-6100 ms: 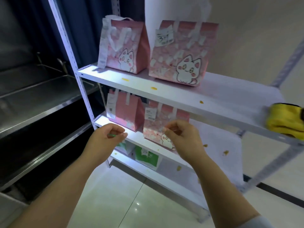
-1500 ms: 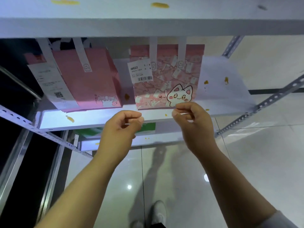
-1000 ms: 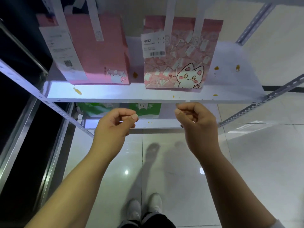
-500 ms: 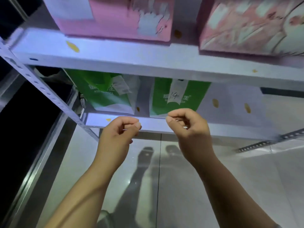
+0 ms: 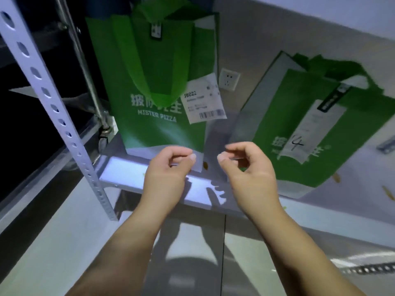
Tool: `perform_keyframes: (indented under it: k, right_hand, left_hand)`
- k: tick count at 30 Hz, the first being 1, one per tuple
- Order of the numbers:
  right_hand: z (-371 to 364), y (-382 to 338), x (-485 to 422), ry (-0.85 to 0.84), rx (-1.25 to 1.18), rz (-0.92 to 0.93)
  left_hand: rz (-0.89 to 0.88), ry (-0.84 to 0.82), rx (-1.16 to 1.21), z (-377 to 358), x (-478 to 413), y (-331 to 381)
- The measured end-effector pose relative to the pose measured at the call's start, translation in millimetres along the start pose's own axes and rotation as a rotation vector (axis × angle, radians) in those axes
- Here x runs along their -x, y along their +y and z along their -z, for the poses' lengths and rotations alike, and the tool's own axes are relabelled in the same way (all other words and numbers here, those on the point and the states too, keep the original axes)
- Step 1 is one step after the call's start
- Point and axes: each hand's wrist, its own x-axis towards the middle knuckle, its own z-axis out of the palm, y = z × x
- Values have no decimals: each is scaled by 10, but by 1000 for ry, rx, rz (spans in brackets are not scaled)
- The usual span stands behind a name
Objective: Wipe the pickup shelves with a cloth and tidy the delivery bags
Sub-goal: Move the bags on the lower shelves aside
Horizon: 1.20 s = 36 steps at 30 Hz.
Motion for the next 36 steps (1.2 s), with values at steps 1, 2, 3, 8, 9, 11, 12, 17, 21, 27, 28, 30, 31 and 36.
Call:
perform_keyframes:
  k: [1, 2, 3, 8, 9, 11, 12, 17, 21, 27, 28, 30, 31, 36]
  right_hand:
    - [-33, 9, -95, 26, 73, 0]
    - [-59, 8, -190, 52, 151, -6]
    - [-74, -6, -287, 76, 198, -10]
    - [-156, -113, -554, 32, 82, 71]
    - [-181, -119, -581, 14, 56, 71]
    - [-221, -126, -624, 12, -17, 50]
    - [-237, -133, -639, 17, -56, 28]
    - [-260, -196, -645, -12, -222, -58]
    - [-264, -251, -638, 7, -240, -22]
    - [-230, -259, -582, -14, -215, -21]
    - [-204, -249, -559, -19, -200, -14]
    - [-123, -205, -500, -19, -167, -3]
    - [-69, -172, -468, -12, -157, -5]
    - [294, 66, -218, 70, -138, -2]
  left_hand:
    - [-32, 25, -19, -4, -84, -23]
    - [-61, 45, -51, -5, -144, -40]
    - [-88, 55, -98, -4, -195, -61]
    - [-278, 93, -537, 13, -383, -183]
    - [-267, 85, -539, 24, -419, -195]
    - [-253, 70, -498, 41, -472, -209]
    - [-265, 68, -483, 50, -483, -211]
    - [-289, 58, -448, 77, -485, -190]
    - [-294, 64, -429, 92, -478, -183]
    - [-314, 85, -448, 51, -426, -162]
    - [-326, 80, -454, 36, -399, -160]
    - [-360, 55, -473, -5, -326, -177]
    - [-387, 37, -470, -30, -283, -194]
    - [-495, -89, -381, -268, -37, -231]
